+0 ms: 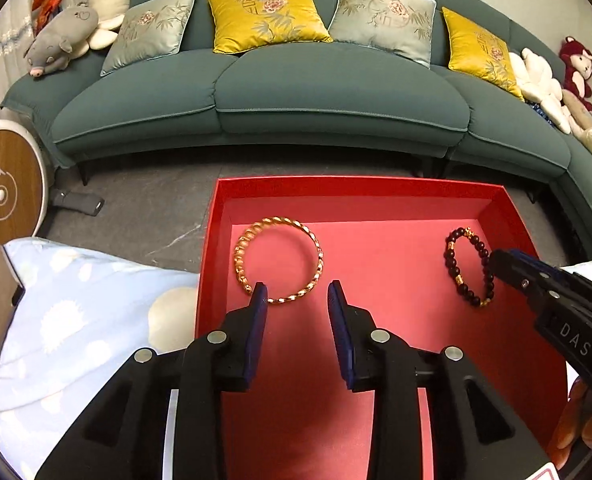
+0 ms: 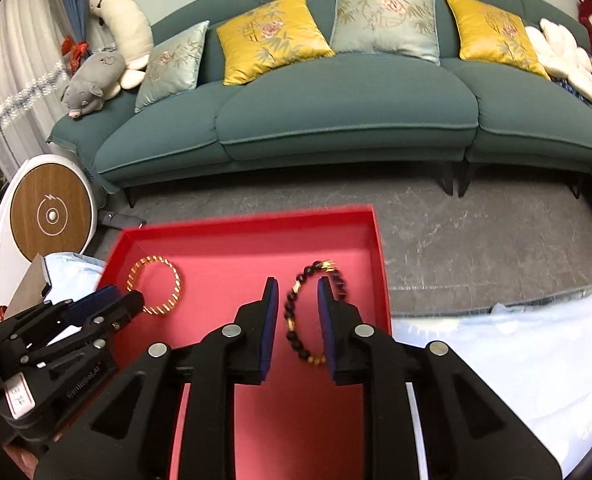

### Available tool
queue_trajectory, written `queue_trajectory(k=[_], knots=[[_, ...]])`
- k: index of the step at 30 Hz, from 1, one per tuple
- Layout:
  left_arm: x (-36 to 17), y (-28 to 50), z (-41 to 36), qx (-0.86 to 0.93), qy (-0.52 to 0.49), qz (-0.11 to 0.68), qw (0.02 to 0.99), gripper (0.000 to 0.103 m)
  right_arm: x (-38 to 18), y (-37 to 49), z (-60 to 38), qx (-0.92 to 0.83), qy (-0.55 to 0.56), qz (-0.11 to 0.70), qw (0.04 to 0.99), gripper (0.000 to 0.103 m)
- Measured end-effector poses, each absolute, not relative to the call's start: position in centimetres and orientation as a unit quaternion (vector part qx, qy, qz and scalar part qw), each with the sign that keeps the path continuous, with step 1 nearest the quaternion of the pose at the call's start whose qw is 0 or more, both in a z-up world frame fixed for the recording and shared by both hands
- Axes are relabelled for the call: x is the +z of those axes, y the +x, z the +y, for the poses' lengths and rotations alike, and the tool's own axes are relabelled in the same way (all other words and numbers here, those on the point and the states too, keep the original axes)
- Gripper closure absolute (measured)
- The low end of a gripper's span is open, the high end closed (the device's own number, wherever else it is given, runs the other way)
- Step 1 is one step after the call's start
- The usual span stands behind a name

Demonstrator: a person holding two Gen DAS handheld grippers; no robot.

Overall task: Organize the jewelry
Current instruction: 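Carry the bangle and bracelet into the red box and open both tools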

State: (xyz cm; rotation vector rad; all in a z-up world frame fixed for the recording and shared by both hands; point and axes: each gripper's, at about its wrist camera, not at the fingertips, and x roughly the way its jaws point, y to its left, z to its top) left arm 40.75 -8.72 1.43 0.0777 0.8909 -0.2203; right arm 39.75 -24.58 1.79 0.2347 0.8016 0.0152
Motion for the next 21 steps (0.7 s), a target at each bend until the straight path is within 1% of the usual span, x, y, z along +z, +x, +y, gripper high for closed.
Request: queue_trajectory(k=[6,12,16,18,19,21], knots=[[1.0,37.8,-8.3,-0.125,0.055,0.439,0.888,0.073,1.2,37.3,-24.6,0.008,0.122,0.406,0.906,0.083],[0.8,34.8,-7.8,-0.127,0.055,0.439,0.888,0.073,1.3,33.7,-22.8,0.013,0.086,0.403,0.911,0.083],[1.2,33.0,-7.5,-0.117,0.058,0.429,0.894,0.072,1.4,31.4,-22.3,0.012,0.082,0.404,0.911,0.083],[1.9,32.0,-7.0,-0.112,0.056,0.418,0.900,0.069,1.9,30.1,-22.3,0.009,0.076,0.388,0.918,0.083],[2.4,31.4,-6.8,-0.111,0.053,0.415,0.901,0.065,2.4,29.3,-22.3,0.010,0.076,0.376,0.923,0.083],[3.7,29.6,-6.2,-0.110,0.051,0.404,0.907,0.064,3.7,27.4,-22.7,0.014,0.080,0.360,0.929,0.083]])
